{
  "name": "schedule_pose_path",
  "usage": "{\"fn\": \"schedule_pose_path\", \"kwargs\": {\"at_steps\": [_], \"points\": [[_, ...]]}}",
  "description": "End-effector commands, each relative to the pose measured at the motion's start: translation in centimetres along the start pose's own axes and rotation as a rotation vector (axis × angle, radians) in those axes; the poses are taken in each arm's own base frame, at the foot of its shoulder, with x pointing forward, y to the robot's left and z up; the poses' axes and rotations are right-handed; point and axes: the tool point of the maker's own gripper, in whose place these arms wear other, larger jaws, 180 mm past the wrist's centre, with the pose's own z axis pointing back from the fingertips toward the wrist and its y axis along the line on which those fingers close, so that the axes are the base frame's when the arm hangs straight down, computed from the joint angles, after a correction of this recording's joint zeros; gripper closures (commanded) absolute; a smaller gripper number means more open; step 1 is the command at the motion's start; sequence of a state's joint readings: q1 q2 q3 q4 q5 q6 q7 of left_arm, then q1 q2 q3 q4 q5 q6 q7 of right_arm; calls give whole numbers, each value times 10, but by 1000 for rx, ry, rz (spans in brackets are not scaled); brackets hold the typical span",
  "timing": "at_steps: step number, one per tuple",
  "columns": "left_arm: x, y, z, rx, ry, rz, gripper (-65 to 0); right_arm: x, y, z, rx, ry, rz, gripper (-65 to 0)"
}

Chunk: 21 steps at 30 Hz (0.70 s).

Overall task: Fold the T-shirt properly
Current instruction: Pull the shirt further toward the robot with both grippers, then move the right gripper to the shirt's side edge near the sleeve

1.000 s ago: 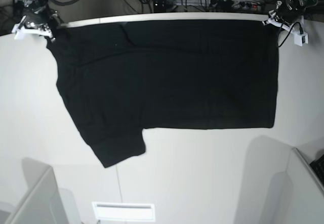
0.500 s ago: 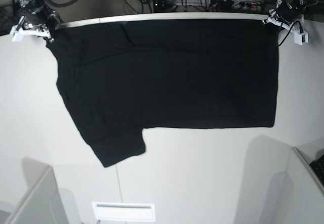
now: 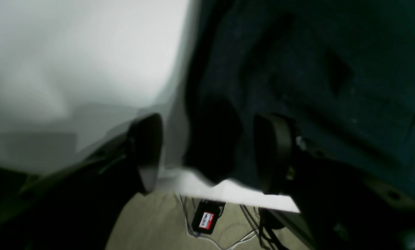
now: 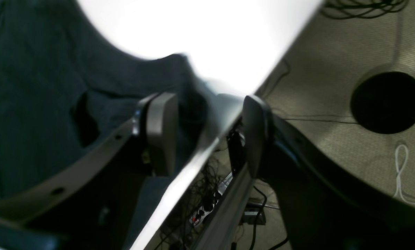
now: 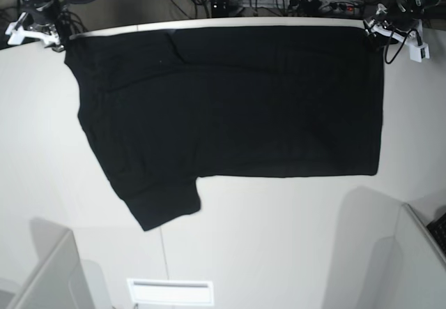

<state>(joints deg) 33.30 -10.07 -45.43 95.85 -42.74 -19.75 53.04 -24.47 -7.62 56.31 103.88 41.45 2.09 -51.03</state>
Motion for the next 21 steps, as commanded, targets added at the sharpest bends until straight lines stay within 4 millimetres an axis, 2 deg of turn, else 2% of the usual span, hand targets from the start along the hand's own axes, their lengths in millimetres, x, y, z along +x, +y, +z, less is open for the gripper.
{"fn": "schedule_pose_path", "kwargs": {"at_steps": [1,4,6,8,9,11,16,19,21], "points": [[7,15,9,42,-21,-2,-406,12,4,4,13,-39,15,-297],[18,34,22,93,-74,36,-405,14,8,3,22,-45,21,-299],[27,46,31,125,-107,48,-403,21,21,2,48,-63,32,-299],[37,47,38,137,-139,37,-403,28,32,-1,73,-79,34,-299],[45,45,43,139,-161,21,-402,37,42,-3,96,-93,47,-297],[57,36,49,133,-195,-15,-402,43,61,-8,135,-94,84,-293],[81,10,64,110,-268,-101,-398,41,114,-19,245,-70,179,-291],[88,3,68,103,-290,-122,-304,39,147,-23,314,-64,220,-291],[95,-1,66,92,-312,-119,-168,43,172,-27,341,-73,278,-291]]}}
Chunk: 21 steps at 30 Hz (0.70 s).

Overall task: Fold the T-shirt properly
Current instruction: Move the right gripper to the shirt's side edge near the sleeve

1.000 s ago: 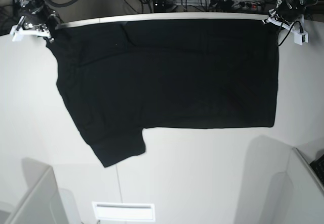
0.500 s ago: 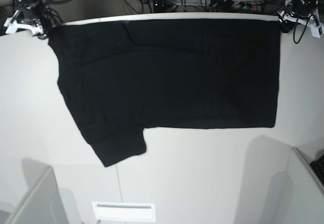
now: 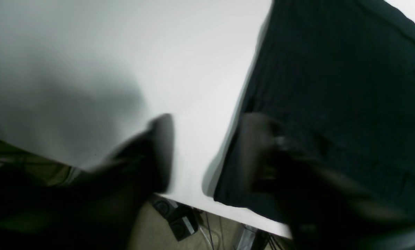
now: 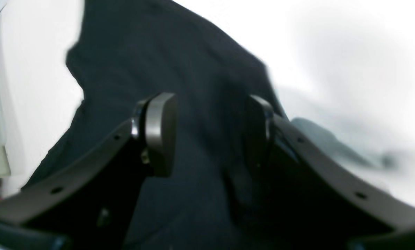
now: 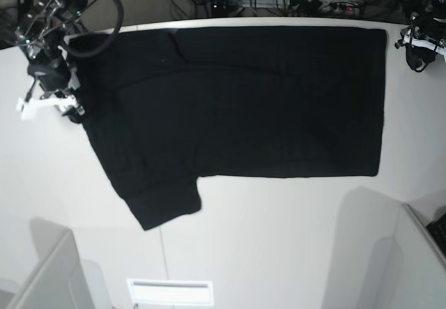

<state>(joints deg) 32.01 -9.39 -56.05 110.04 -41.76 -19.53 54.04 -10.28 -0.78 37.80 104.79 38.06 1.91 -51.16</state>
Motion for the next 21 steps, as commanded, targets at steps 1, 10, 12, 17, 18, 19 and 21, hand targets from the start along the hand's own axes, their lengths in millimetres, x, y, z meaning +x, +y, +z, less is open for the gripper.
{"fn": "schedule_pose_path", "kwargs": {"at_steps": [1,10,12,17,18,19,21], "points": [[16,-2,1,-7,-51,-13,-77,15,15,-5,23,-36,45,-291],[9,-24,-9,-67,-23,-27,0,44,78,-66,16,-15,230,-299],[7,-25,-9,-71,-17,-29,0,52,89,-81,23,-2,243,-300],[9,-24,-9,-67,-23,-29,0,67,101,-119,19,72,299,-302],[9,-24,-9,-66,-23,-29,0,70,100,-127,14,73,304,-305],[9,-24,-9,-66,-23,-29,0,71,98,-133,7,75,303,-321],[9,-23,-9,-64,-22,-30,0,69,93,-148,-10,102,311,-387]]}}
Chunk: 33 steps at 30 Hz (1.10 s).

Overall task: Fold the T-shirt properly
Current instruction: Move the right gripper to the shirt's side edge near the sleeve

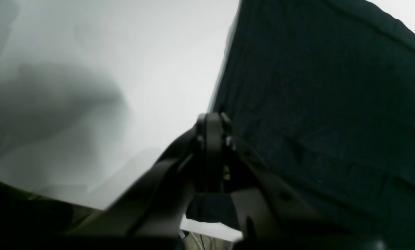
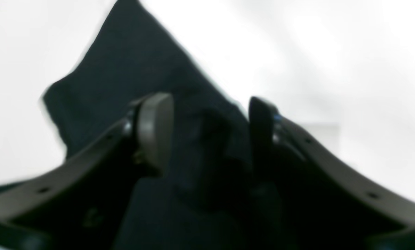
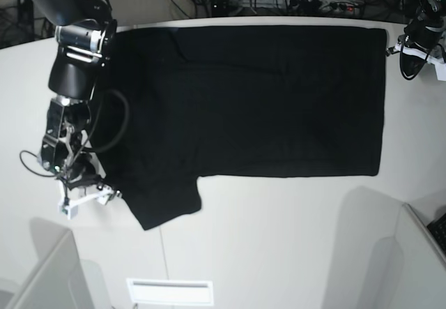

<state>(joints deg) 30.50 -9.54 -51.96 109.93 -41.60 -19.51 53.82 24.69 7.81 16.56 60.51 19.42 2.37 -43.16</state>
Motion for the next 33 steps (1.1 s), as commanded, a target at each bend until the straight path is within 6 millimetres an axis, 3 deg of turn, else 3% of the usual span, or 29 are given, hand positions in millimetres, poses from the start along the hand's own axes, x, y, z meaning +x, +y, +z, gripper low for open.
{"fn": "schedule_pose_path", "kwargs": {"at_steps": [1,4,10,15,21,27,33], "points": [[8,1,4,3,-27,-15,0,24,2,1,4,-48,4,-425],[8,1,4,3,-25,-15,0,20,0,-16,-7,-25,-2,-480],[8,2,4,4,-26,-13,0,21,-14,-35,-36,-32,-45,-482],[8,0,3,-1,-24,-13,0,19,-1,-42,17,-12,-22,-479],[9,1,3,2,-28,-13,0,12,13,-44,50,1,-12,-365],[9,-1,3,-3,-28,-12,0,-2,30,-49,45,39,144,-362],[9,1,3,1,-29,-12,0,2,25,-48,44,28,103,-362]]}}
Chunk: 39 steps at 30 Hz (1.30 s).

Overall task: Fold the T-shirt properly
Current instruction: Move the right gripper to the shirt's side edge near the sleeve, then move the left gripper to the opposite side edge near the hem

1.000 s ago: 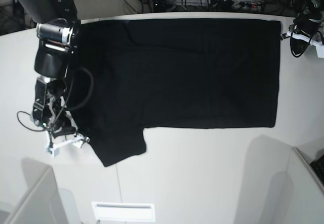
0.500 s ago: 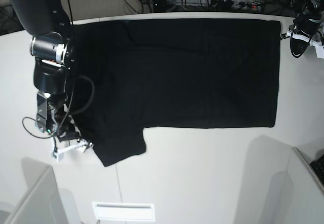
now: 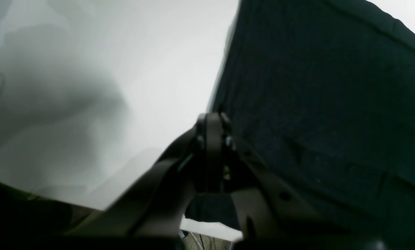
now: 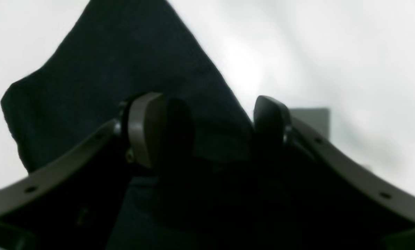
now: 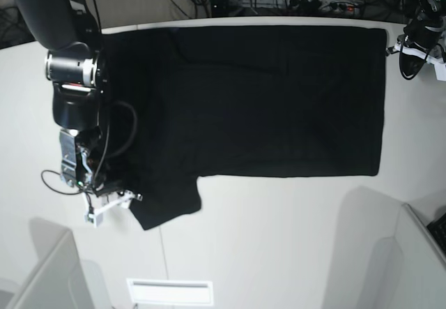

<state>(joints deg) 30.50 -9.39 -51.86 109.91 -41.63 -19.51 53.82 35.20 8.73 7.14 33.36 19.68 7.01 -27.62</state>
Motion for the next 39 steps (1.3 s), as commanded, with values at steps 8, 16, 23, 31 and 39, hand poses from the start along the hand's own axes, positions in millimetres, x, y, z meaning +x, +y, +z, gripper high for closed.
{"fn": "schedule_pose_path", "kwargs": {"at_steps": [8,16,23,31,39], "points": [[10,0,2,-1,-29,-17,0,16,-2,5,-5,-20,5,-177],[24,-1,-2,-4,-67,-6,0,16,-2,5,-5,-20,5,0],[71,-12,-11,-36,-171,-42,-504,15,-2,5,-5,-17,5,0],[104,1,-62,63,-140,-133,-525,13,-2,4,-4,-12,5,0],[118,-6,-126,62,-15,-191,-525,13,-1,4,-2,-12,5,0]]}}
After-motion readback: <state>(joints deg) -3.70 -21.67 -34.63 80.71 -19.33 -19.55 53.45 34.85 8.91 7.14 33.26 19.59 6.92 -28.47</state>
